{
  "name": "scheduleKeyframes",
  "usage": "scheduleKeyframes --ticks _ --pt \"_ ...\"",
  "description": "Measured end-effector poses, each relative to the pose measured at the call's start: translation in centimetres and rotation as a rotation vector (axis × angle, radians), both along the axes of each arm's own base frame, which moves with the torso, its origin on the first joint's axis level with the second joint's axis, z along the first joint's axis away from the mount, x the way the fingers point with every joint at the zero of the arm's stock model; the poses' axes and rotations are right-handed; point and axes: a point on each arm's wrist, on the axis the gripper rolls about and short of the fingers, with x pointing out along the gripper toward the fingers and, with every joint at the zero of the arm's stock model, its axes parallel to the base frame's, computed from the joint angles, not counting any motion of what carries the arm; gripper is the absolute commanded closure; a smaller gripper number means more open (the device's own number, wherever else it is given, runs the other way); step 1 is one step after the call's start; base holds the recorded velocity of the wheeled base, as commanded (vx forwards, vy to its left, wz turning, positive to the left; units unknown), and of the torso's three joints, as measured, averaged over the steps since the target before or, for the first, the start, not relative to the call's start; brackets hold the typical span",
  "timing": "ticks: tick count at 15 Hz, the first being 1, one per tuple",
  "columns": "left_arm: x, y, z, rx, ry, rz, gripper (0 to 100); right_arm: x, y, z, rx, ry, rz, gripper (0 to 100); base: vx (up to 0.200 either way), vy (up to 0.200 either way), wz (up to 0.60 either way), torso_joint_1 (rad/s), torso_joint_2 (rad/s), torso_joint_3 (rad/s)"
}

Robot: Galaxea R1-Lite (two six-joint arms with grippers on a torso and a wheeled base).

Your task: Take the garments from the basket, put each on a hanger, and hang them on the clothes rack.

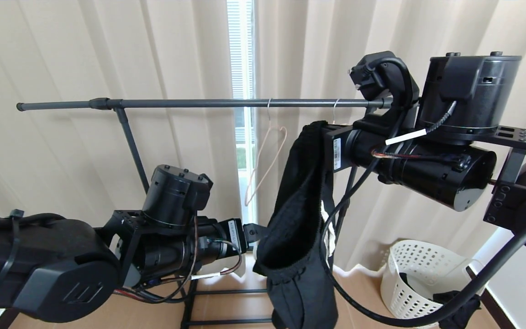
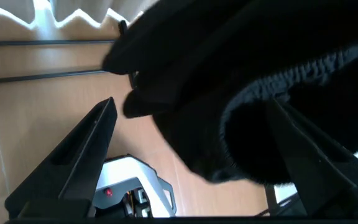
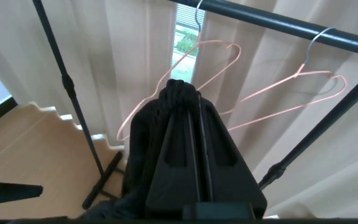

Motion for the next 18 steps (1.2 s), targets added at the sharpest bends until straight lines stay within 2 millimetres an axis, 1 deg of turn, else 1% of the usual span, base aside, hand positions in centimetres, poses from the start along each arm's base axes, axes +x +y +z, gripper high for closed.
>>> scheduleKeyframes --ticks 5,8,11,15,16,18 --pt "-0.5 -1.1 -0.6 0.025 0.003 -0.014 0 -0.9 1.1 -0.1 0.031 0.016 0.014 100 0.0 0.0 0.0 0.0 0.0 0.0" --pt "-0.5 -1.9 -1.2 0.03 -0.002 -0.027 0 -1.5 2.2 0.3 0.093 0.016 0.007 100 0.0 0.0 0.0 0.0 0.0 0.0" --pt "-0.2 -2.4 -2.2 0.053 0.001 -0.016 0 -1.5 2.5 0.5 0.119 -0.007 0.006 100 0.0 0.0 0.0 0.0 0.0 0.0" --pt "-0.5 -2.6 -2.9 0.075 0.018 -0.027 0 -1.5 2.5 0.6 0.12 -0.011 0.002 100 0.0 0.0 0.0 0.0 0.0 0.0" --pt "-0.5 -2.5 -3.1 0.078 0.022 -0.027 100 -1.5 2.4 0.6 0.122 -0.013 -0.001 100 0.0 0.0 0.0 0.0 0.0 0.0" --pt "-0.8 -2.4 -3.3 0.088 0.026 -0.034 100 -1.2 1.8 0.9 0.127 -0.022 -0.019 100 0.0 0.0 0.0 0.0 0.0 0.0"
